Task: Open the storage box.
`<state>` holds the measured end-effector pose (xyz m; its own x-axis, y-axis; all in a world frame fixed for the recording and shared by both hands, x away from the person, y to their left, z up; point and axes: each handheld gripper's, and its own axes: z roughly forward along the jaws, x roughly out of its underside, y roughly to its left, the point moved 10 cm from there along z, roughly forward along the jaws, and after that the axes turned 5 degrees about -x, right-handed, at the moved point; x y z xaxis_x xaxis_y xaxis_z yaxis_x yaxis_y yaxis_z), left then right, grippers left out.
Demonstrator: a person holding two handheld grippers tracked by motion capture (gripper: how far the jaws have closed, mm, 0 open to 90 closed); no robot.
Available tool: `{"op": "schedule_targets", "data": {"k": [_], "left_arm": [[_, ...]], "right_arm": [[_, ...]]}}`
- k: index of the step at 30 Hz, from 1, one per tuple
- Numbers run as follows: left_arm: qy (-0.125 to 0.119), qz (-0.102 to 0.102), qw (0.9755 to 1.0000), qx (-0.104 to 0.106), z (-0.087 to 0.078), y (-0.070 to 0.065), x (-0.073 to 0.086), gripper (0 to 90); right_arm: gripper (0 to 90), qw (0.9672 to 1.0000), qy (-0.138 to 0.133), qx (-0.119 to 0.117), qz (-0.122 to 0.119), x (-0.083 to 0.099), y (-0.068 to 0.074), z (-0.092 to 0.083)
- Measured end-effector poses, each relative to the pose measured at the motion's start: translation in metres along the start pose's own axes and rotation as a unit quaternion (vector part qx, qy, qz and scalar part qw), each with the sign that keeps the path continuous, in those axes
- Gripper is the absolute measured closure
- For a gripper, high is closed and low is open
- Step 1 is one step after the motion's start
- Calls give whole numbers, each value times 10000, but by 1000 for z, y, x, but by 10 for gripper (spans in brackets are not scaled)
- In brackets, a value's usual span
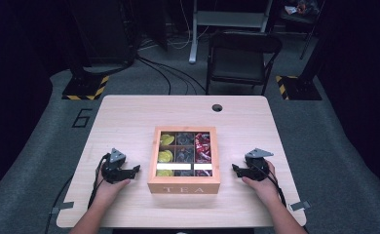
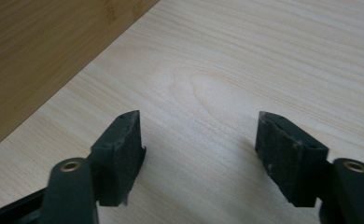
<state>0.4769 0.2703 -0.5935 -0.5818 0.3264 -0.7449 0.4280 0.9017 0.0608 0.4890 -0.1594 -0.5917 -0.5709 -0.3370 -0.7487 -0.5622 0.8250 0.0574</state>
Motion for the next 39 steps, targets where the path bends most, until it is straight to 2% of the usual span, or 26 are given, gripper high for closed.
{"op": "schedule_targets", "data": {"k": [3,6,8,9,12,18,24,30,37,39], "left_arm": [[53,59,10000,4,-3,-3,0,331],[93,-4,9999,89,-5,-6,0,355],[116,-51,9998,155,-9,-7,-1,391],[106,-96,9997,196,-10,-8,-2,391],[157,-66,9995,259,-16,-11,-1,422],[25,-219,9990,386,-29,-16,-9,442],[-51,-284,9990,347,-39,-16,-16,462],[-16,-173,9990,400,-47,-19,-24,475],[-94,-116,9989,436,-59,-23,-36,484],[-100,-94,9988,461,-62,-25,-38,483]], "right_arm": [[377,9999,117,76,53,1,-1,-4],[399,9996,216,179,47,2,-2,-10],[400,9996,173,204,76,1,-3,-12],[400,9998,148,114,76,1,-1,-15],[405,9998,110,63,119,-1,2,-19],[409,10000,18,-30,-2,-11,13,-28],[425,9998,-166,-139,-43,-22,22,-38],[430,9994,-211,-287,-35,-27,29,-44],[421,9991,-149,-321,-244,-32,36,-49],[430,9988,-134,-427,-213,-35,40,-52]]}}
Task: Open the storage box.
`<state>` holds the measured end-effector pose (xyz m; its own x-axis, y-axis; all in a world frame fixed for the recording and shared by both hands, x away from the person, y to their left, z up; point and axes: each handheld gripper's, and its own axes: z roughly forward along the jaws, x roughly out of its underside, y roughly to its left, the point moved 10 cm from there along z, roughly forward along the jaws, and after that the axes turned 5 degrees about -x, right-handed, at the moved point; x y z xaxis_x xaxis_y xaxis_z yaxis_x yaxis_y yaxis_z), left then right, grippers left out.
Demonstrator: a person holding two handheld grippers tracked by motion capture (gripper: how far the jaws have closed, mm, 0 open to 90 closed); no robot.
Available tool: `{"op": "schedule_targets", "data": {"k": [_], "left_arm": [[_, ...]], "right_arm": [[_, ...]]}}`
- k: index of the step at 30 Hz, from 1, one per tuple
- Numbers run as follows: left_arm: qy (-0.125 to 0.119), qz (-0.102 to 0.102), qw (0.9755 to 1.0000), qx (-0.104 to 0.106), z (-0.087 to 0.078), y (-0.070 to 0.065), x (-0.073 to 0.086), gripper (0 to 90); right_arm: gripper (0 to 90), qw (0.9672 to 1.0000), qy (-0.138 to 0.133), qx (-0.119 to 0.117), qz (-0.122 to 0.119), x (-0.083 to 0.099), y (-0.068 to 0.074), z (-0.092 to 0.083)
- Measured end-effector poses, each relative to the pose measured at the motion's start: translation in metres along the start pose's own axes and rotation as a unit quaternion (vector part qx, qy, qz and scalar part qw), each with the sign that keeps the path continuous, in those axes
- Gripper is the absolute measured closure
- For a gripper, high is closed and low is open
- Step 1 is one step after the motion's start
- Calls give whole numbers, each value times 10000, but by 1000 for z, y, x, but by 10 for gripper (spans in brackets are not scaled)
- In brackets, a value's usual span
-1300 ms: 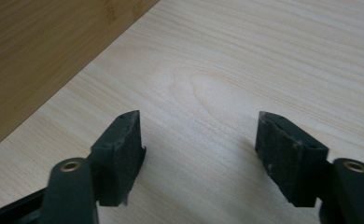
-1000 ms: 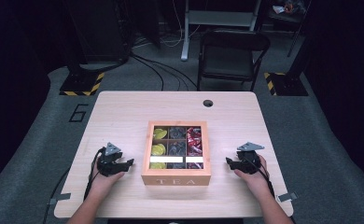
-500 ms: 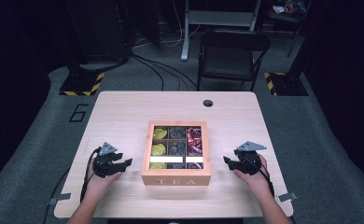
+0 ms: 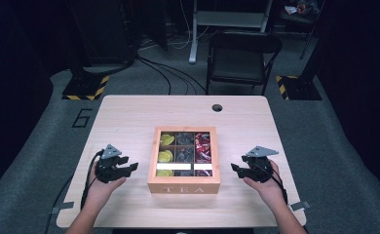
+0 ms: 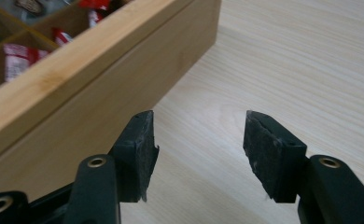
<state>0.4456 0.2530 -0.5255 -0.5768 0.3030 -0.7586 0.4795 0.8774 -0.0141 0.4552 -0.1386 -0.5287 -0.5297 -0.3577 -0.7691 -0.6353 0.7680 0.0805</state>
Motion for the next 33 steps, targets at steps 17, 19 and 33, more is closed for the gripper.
{"op": "schedule_targets", "data": {"k": [17,19,33], "left_arm": [[-217,165,9994,206,-18,-20,-11,460],[-251,201,9993,196,-18,-21,-10,460],[-175,401,9980,446,-31,-39,-4,522]], "right_arm": [[451,9997,-68,-234,-39,-1,23,-9],[450,9996,-86,-256,-107,-1,24,-9],[446,9988,-135,-370,-289,-10,38,-21]]}}
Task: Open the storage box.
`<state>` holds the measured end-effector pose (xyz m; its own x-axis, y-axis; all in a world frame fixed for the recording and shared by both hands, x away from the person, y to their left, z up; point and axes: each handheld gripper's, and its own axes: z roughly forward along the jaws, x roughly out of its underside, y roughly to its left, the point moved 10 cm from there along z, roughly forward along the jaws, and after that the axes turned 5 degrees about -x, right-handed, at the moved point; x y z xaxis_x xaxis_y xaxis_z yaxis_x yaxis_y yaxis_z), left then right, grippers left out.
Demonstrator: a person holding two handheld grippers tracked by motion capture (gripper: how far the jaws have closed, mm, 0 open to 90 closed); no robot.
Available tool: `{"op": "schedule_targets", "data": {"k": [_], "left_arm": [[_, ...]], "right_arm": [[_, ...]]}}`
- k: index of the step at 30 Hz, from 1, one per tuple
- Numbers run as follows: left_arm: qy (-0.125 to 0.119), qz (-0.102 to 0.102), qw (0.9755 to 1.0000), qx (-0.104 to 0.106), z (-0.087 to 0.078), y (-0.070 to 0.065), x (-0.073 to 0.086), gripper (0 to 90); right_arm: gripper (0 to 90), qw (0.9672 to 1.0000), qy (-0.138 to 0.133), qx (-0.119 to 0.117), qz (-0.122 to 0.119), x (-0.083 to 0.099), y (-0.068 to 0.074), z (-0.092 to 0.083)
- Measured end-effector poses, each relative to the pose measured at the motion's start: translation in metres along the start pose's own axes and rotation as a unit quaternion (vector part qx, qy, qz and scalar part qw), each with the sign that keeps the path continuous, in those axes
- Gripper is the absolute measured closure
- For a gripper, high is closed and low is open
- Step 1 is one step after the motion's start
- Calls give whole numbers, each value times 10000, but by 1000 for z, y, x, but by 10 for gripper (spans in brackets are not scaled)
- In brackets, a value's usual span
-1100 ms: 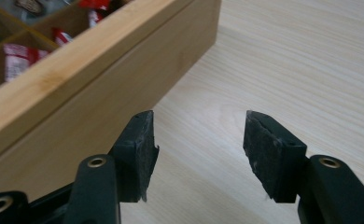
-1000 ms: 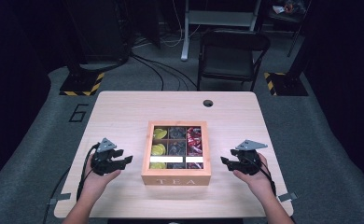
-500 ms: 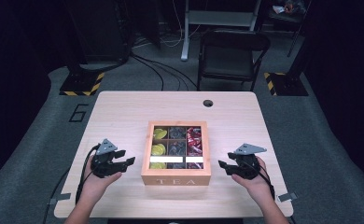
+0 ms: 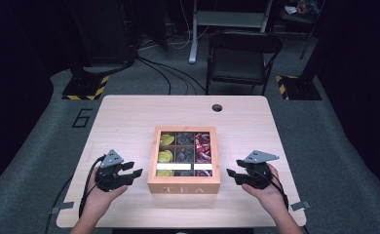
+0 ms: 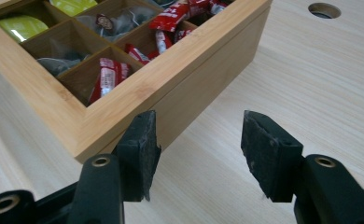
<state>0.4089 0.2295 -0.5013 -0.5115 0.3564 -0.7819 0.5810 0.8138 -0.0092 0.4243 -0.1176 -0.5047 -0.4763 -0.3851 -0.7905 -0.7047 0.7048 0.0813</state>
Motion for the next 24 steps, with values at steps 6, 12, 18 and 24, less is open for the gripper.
{"op": "schedule_targets", "data": {"k": [6,12,18,24], "left_arm": [[-54,138,9998,125,-7,-11,1,529],[-39,217,9993,318,-7,-23,6,544],[-31,245,9987,447,-2,-32,10,551],[4,222,9984,525,-1,-37,15,557]], "right_arm": [[453,9999,-37,-116,-106,0,10,-2],[468,9997,-98,-230,-58,1,17,-3],[489,9996,-97,-254,-53,3,18,-3],[493,9996,-162,-239,-29,5,17,-1]]}}
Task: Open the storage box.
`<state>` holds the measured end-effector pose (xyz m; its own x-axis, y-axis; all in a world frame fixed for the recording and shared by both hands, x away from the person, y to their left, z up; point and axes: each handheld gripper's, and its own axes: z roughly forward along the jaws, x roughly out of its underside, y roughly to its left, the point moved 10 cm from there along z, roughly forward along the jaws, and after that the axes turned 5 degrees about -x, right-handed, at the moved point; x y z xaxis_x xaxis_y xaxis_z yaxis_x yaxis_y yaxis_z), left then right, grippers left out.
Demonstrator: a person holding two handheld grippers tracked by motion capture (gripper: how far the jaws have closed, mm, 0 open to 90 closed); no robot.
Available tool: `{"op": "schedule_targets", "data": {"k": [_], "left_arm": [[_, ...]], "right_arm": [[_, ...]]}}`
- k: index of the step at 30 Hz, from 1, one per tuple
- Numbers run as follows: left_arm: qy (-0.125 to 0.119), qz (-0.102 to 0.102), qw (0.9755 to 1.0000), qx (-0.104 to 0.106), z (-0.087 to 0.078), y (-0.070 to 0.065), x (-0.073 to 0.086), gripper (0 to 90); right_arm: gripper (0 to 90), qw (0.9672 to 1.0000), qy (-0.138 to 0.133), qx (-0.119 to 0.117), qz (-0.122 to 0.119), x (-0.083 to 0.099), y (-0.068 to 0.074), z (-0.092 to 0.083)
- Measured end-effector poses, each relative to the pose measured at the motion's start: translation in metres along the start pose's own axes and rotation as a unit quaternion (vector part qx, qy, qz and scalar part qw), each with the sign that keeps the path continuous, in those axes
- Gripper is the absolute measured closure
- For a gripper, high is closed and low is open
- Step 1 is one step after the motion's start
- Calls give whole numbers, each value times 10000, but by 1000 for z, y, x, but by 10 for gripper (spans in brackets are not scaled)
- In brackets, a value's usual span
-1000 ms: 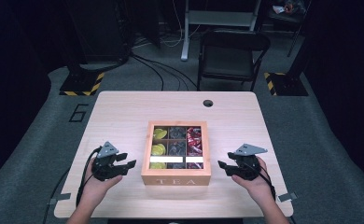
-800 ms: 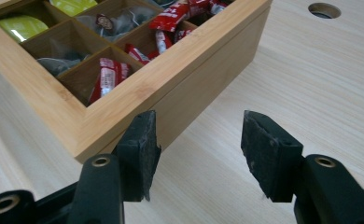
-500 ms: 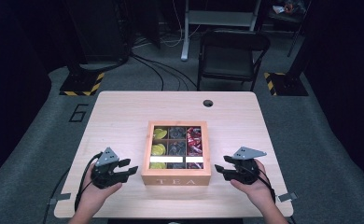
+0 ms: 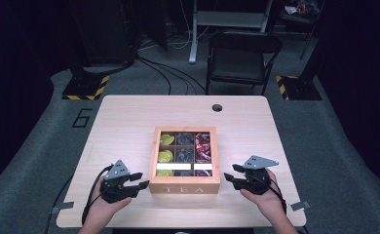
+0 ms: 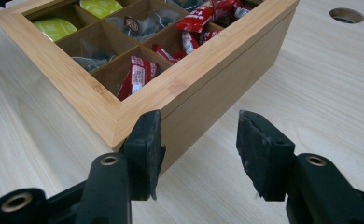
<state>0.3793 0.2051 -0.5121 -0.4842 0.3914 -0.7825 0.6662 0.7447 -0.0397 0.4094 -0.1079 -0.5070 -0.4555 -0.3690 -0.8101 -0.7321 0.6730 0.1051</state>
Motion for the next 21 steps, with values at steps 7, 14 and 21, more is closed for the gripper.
{"op": "schedule_targets", "data": {"k": [7,14,21], "left_arm": [[60,33,10000,56,5,-5,5,572],[112,51,9999,64,10,-6,9,581],[159,120,9998,51,13,-9,11,585]], "right_arm": [[499,10000,37,58,-68,4,3,3],[500,9999,70,33,-94,6,3,5],[502,10000,48,48,-35,7,2,5]]}}
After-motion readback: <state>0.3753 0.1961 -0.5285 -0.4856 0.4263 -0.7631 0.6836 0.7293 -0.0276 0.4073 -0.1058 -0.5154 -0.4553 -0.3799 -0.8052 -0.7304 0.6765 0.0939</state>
